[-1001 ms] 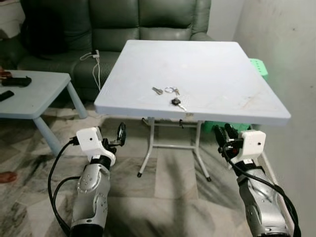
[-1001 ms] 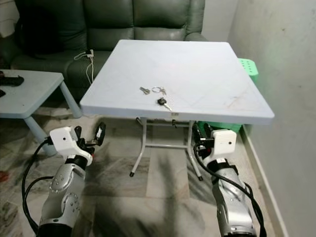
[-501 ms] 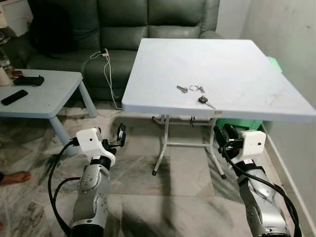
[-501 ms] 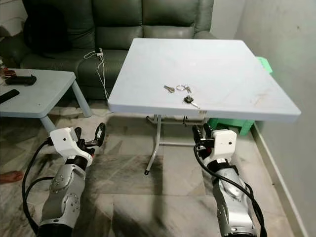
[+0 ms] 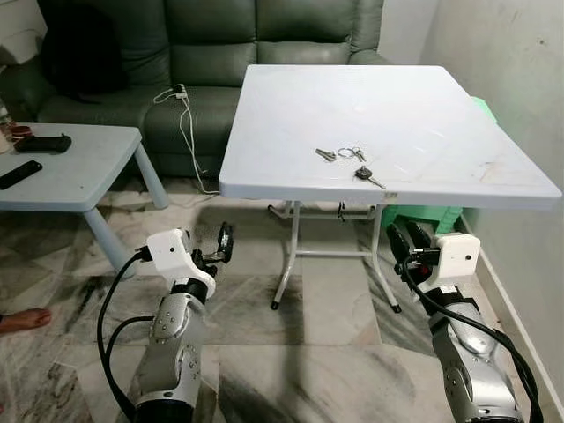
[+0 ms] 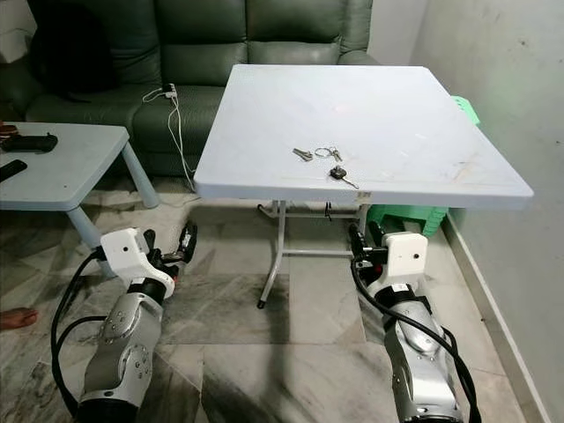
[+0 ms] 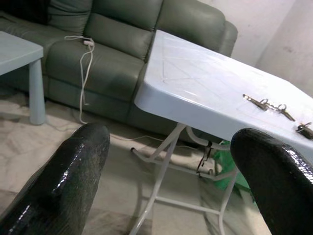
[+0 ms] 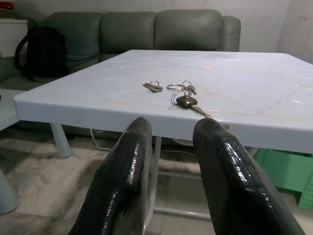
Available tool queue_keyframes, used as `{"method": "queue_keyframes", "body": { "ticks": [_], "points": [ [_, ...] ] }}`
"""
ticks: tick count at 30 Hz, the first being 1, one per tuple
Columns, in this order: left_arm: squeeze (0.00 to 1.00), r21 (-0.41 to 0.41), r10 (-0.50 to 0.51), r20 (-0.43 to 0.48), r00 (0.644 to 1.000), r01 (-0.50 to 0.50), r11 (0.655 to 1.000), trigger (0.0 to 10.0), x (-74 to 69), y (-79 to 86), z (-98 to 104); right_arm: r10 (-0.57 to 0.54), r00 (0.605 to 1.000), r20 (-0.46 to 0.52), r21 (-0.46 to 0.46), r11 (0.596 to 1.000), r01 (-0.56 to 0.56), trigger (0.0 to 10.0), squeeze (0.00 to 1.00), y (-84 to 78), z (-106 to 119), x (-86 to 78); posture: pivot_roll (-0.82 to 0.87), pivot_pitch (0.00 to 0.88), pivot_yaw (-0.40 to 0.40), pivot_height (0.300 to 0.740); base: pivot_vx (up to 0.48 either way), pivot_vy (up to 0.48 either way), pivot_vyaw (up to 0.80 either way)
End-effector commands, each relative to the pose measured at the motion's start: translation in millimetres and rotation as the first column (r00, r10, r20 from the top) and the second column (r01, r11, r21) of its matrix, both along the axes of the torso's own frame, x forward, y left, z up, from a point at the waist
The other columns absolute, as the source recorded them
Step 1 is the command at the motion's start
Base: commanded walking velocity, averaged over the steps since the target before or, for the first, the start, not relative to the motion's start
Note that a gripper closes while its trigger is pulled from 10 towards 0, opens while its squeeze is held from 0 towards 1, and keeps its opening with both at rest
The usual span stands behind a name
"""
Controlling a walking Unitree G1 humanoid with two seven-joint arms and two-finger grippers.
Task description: Hang keys on a hook
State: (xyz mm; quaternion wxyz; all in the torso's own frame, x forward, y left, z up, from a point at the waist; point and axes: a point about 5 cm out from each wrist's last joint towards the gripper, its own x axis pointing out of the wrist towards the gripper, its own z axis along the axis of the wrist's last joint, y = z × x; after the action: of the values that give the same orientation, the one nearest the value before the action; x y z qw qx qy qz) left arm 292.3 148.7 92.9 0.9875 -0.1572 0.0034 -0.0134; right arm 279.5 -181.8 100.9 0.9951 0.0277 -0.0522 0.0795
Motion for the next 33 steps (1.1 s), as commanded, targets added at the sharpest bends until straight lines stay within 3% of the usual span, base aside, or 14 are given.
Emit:
{"method": "queue_keyframes", "body": {
  "ticks": [1, 12, 27, 33],
  "points": [
    [0.0, -0.003, 0.003, 0.0, 1.0, -0.003, 1.0, 10.0, 1.6, -0.3, 2.1, -0.006, 1.0, 0.005, 0.003, 1.0, 0.006, 10.0, 0.0, -2.1, 2.5, 0.9, -0.01, 0.0, -0.04, 0.74, 0.0, 0.0, 0.0],
    [0.0, -0.012, 0.016, -0.003, 1.0, -0.016, 1.0, 10.0, 2.6, 0.8, 1.9, -0.002, 1.0, 0.007, 0.004, 1.0, 0.002, 10.0, 0.0, -1.4, 2.8, 1.3, -0.01, 0.0, -0.04, 0.74, 0.0, 0.0, 0.0],
    [0.0, -0.01, 0.018, 0.002, 1.0, -0.018, 1.0, 10.0, 3.9, 1.2, 2.8, 0.005, 1.0, 0.007, 0.006, 1.0, -0.005, 10.0, 0.0, 0.6, 2.7, 2.1, -0.01, 0.0, -0.039, 0.74, 0.286, 0.0, 0.0],
    [0.0, -0.015, 0.016, 0.001, 1.0, -0.016, 1.0, 10.0, 4.0, -0.2, 2.8, 0.006, 1.0, 0.008, 0.004, 1.0, -0.006, 10.0, 0.0, 0.3, 3.0, 2.2, -0.01, 0.0, -0.04, 0.74, 0.292, 0.245, 0.0]
  ]
}}
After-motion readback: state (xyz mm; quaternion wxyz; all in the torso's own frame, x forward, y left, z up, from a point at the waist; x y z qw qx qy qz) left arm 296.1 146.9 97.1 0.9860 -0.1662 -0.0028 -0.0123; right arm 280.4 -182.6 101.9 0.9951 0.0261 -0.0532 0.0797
